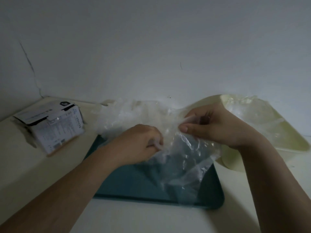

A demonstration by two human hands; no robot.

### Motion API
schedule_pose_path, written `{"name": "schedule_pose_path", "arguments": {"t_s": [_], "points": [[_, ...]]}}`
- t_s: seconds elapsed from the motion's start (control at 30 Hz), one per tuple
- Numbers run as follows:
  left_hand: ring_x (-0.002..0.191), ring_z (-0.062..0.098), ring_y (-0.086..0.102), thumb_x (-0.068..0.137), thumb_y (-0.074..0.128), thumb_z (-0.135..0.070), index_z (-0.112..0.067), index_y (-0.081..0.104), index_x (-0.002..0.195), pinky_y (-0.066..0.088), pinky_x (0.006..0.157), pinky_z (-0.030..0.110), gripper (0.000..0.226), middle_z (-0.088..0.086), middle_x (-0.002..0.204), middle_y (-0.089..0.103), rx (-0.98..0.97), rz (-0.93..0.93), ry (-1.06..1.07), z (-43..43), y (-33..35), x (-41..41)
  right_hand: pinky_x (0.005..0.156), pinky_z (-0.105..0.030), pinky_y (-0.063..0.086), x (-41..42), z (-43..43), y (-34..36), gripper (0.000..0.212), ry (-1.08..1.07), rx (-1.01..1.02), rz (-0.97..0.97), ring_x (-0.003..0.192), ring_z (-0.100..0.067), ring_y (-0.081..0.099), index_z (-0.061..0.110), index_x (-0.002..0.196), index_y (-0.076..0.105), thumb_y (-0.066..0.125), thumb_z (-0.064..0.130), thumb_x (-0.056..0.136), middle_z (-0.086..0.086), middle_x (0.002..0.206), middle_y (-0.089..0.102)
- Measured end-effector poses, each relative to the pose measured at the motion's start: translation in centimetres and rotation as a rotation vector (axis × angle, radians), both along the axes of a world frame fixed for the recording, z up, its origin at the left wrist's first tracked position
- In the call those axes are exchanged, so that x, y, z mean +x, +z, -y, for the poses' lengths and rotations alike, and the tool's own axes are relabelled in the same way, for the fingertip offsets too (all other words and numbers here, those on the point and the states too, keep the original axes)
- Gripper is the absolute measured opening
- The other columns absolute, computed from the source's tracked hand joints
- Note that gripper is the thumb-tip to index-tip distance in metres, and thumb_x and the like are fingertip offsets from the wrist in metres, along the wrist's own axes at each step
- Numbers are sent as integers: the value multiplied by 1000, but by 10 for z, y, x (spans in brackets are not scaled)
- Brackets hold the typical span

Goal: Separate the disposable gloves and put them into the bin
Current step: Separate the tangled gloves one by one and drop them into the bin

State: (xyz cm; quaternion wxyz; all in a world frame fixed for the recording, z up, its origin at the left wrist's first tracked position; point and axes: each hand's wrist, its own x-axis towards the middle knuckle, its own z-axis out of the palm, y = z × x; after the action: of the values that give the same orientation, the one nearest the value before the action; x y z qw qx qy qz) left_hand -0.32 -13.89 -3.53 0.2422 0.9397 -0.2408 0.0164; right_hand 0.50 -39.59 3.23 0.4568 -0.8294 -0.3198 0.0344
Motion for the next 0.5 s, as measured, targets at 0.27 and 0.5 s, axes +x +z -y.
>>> {"name": "schedule_pose_path", "arguments": {"t_s": [0.27, 0.5], "points": [[80, 30, 76, 103, 60, -10, 2, 73, 105, 61, 61, 35, 17, 19, 100, 79, -1055, -564, 239, 2, 38, -8, 109, -40, 47, -5, -5, 0, 28, 50, -88, 138, 138, -4, 51, 38, 93, 81, 76, 61, 78, 17, 148, 56], [72, 20, 71, 104, 58, -25, -10, 83, 101, 62, 61, 31, 29, 13, 94, 75, -1143, -838, 103, 10, 43, -20, 99, -34, 53, -9, -26, -7, 6, -35, -25, 78, 107, -9, 71, 23, 93, 84, 81, 20, 88, 8, 107, 78]]}}
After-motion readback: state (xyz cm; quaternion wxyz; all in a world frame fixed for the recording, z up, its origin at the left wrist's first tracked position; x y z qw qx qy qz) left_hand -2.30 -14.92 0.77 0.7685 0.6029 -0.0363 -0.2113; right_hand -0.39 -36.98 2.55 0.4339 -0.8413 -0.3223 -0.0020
